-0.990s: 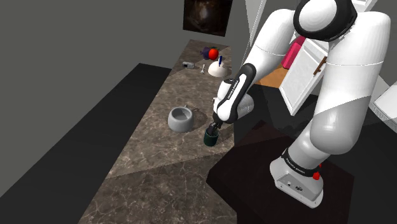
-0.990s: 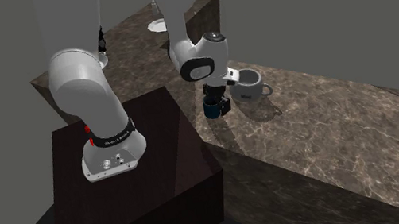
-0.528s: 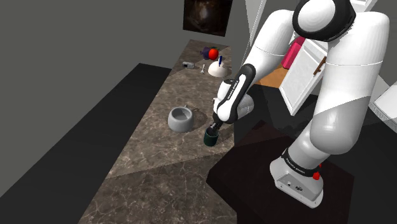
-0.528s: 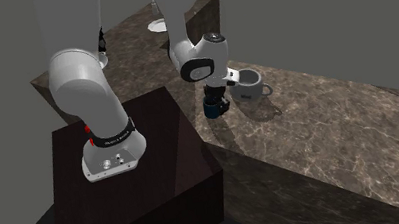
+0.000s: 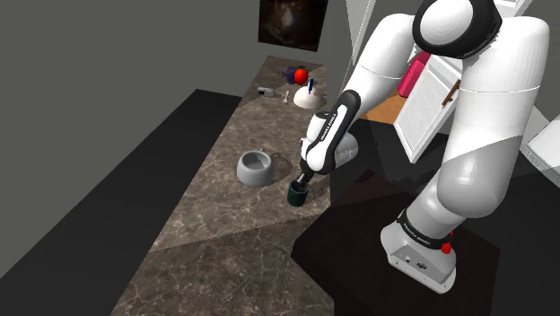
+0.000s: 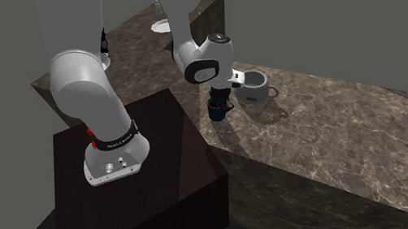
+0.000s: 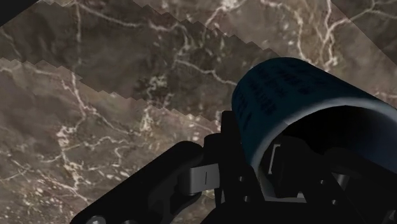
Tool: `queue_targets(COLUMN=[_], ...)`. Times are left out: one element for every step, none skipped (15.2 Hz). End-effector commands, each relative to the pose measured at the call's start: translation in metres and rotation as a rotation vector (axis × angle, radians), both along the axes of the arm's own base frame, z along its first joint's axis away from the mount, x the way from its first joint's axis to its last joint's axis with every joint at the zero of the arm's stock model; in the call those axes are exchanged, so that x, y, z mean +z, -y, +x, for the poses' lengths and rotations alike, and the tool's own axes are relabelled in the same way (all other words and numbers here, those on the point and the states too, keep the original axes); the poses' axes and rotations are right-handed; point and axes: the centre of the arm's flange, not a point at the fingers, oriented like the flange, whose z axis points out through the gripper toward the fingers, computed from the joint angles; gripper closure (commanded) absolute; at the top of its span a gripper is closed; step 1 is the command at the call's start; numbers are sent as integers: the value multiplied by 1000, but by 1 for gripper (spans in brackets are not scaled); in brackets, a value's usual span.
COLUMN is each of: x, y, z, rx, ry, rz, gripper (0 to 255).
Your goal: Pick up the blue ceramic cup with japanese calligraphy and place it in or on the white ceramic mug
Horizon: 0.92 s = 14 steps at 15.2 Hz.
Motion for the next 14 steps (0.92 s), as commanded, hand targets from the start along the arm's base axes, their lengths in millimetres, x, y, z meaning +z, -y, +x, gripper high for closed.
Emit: queue_targets(x=[0, 5, 11, 16, 21, 26, 32, 37, 42, 47, 53, 58, 63, 69], y=[0, 0, 0, 0, 0, 0, 0, 0, 0, 0, 0, 0, 0, 0], z=[0, 0, 0, 0, 0, 0, 0, 0, 0, 0, 0, 0, 0, 0], rx=[0, 0, 0, 0, 0, 0, 0, 0, 0, 0, 0, 0, 0, 0], ry=[0, 0, 0, 0, 0, 0, 0, 0, 0, 0, 0, 0, 0, 0], rz=[0, 0, 0, 0, 0, 0, 0, 0, 0, 0, 0, 0, 0, 0], gripper=[255, 255, 255, 255, 255, 255, 255, 255, 255, 255, 255, 255, 255, 255])
